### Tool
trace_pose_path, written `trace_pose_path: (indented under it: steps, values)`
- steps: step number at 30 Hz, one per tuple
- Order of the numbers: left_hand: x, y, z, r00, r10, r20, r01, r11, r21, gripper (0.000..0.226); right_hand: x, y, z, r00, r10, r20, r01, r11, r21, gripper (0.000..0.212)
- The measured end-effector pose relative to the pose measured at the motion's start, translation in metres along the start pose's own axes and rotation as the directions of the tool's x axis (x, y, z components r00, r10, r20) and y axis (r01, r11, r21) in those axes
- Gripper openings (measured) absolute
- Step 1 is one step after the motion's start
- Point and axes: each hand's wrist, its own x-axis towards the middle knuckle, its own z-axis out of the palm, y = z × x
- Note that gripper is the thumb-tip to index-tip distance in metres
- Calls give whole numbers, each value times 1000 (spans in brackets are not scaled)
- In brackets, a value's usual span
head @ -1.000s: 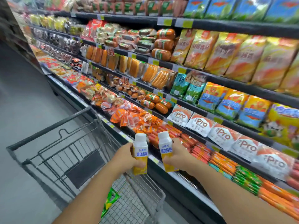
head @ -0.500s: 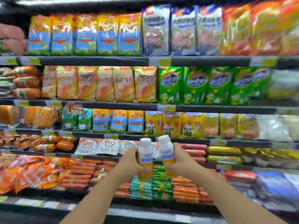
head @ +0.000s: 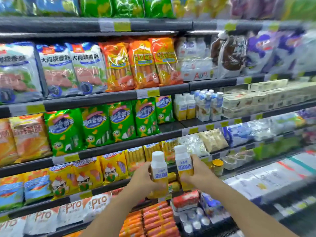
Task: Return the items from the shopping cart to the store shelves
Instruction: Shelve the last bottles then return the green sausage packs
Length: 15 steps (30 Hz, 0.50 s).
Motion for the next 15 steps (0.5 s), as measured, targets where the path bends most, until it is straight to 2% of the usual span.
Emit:
trace_pose_path:
  steps: [5,10,15]
  values:
    - [57,46,27,998,57,-4,-57,998,21,63,32,27,-54,994,13,-108,-12,1000,10,43]
    - [124,84,41,990,135,-29,-135,991,15,54,81,41,-95,982,3,-190,1,1000,23,50]
    - [200,111,38,974,199,-107,-201,980,-5,59,132,44,-124,976,16,-219,-9,999,34,49]
